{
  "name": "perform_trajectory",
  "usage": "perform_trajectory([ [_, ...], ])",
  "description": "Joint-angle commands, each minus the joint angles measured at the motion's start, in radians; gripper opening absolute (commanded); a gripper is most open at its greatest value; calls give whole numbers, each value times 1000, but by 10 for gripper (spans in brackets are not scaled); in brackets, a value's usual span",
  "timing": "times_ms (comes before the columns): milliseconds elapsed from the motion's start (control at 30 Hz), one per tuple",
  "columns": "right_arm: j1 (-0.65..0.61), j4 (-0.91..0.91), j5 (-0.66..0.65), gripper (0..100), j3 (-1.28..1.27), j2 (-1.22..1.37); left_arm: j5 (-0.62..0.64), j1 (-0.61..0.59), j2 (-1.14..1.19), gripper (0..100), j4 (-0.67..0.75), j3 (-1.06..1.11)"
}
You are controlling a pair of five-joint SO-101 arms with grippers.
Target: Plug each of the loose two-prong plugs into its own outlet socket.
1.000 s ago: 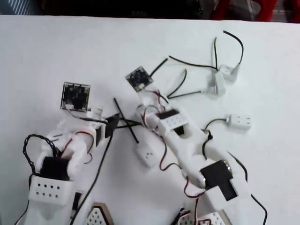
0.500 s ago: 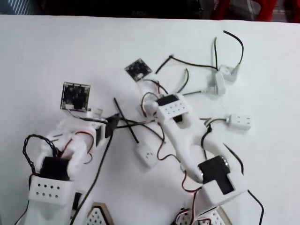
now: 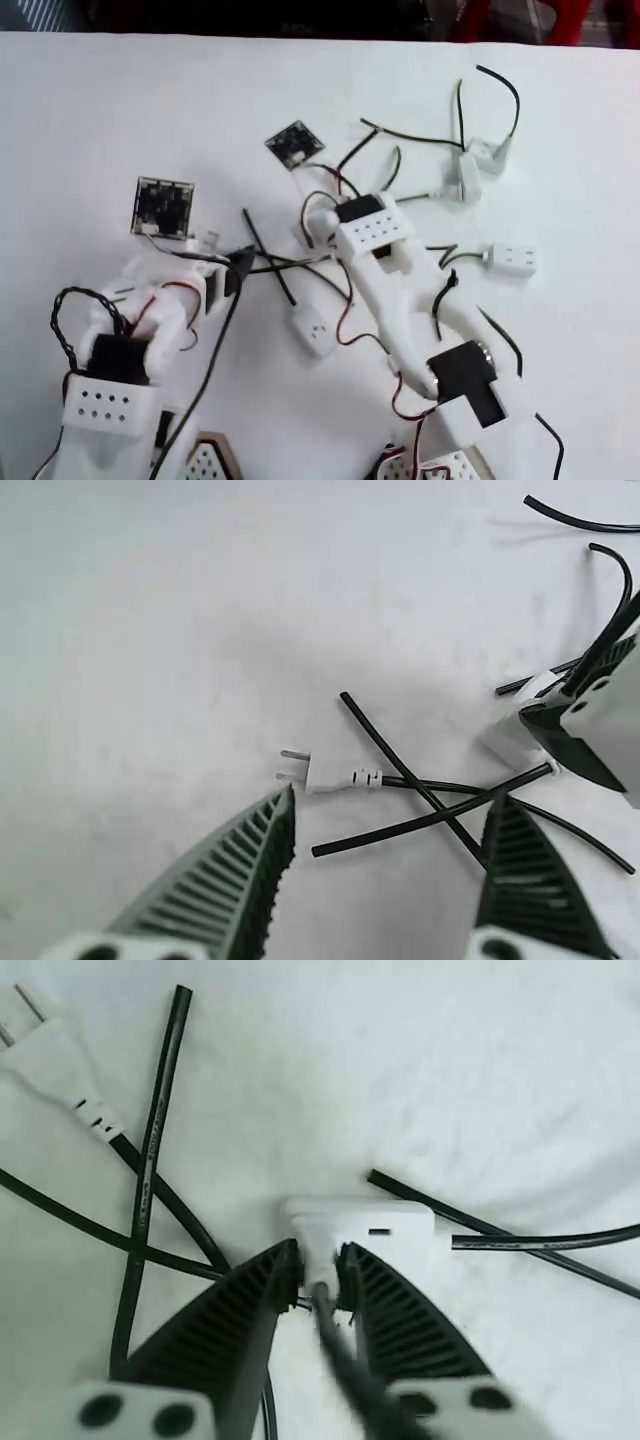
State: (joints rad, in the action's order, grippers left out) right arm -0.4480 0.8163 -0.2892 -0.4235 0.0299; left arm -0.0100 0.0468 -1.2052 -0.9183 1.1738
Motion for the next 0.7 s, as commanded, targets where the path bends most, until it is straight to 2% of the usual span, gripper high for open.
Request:
perform_trajectory([
  [0,5,7,-2,18,40,-22,2,-8,-22,294,21,-8],
  [333,8,-35,-6,17,46,162,2,-8,-22,294,20,-6],
  [667,13,-64,-8,17,92,-31,2,-8,-22,294,20,-6],
])
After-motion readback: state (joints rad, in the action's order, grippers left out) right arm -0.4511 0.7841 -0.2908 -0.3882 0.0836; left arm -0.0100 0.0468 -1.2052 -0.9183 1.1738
